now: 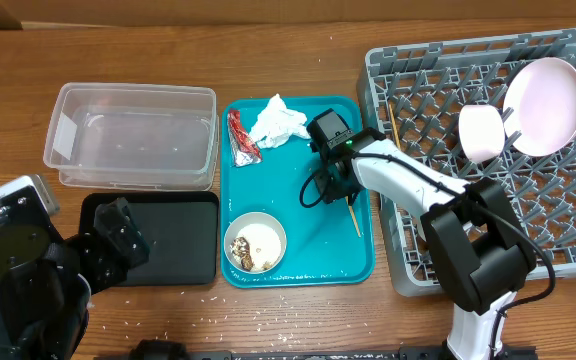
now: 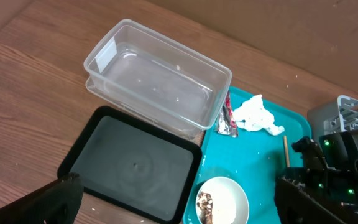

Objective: Sort waste into correct bins and load items into the dishwasher

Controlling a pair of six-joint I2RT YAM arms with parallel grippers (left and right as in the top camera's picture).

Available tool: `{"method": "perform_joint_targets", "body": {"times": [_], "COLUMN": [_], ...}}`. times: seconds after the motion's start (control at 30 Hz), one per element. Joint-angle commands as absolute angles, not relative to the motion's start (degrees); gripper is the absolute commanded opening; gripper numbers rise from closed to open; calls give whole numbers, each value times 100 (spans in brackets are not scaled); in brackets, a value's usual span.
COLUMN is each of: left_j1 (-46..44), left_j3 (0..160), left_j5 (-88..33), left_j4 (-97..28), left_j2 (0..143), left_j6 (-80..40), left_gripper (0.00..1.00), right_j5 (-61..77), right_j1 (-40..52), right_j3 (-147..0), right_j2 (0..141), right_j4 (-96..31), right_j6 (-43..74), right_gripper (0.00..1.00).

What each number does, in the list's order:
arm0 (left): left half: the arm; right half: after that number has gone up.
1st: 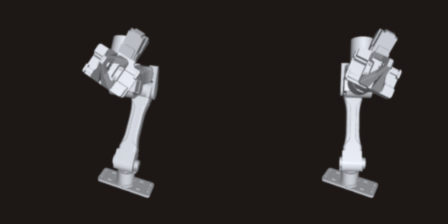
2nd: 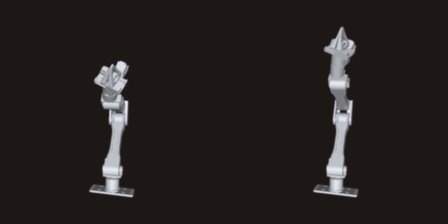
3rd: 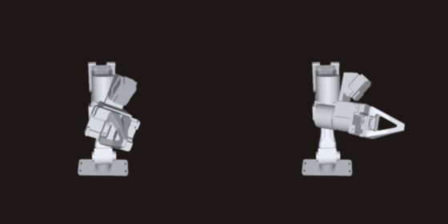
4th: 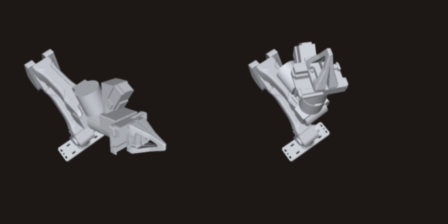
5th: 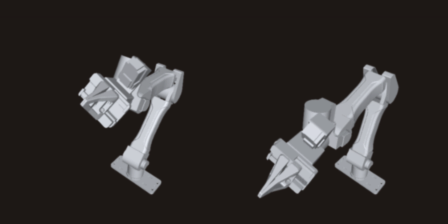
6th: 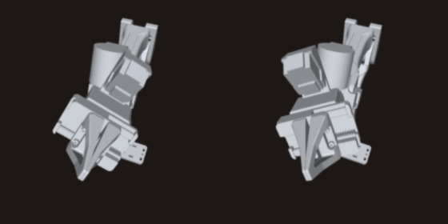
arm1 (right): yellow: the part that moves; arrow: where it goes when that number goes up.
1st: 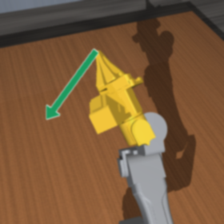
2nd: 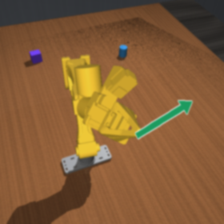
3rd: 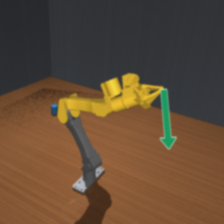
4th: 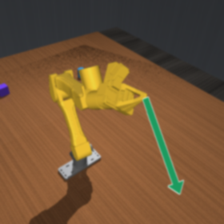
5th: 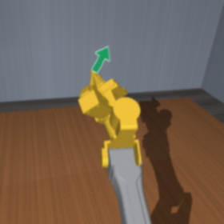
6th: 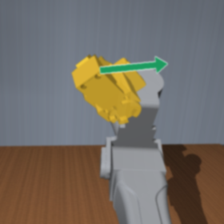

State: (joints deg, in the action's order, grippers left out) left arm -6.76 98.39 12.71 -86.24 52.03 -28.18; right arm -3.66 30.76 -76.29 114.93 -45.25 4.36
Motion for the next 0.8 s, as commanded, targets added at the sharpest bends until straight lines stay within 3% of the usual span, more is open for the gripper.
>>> {"method": "perform_joint_targets", "body": {"times": [0.0,0.07,0.1,0.6,0.77], "left_j1": [-716,-716,-716,-716,-716], "left_j3": [9852,9852,9852,9852,9852], "left_j5": [1372,1372,1372,1369,1372], "left_j4": [-8637,-8639,-8637,-8637,-8637], "left_j2": [5210,5210,5210,5210,5210], "left_j6": [-2834,-2834,-2834,-2834,-2834], "left_gripper": [100,100,100,100,100], "right_j5": [-456,-290,-287,-589,-1354], "right_j1": [3046,3055,3059,2899,2491], "right_j3": [-7614,-7618,-7627,-8936,-9006], "right_j2": [11679,11679,11668,10499,10204], "right_j4": [-4560,-4659,-4720,-5719,-5717], "right_j6": [425,423,425,471,460], "right_gripper": [35,6,4,4,4]}}
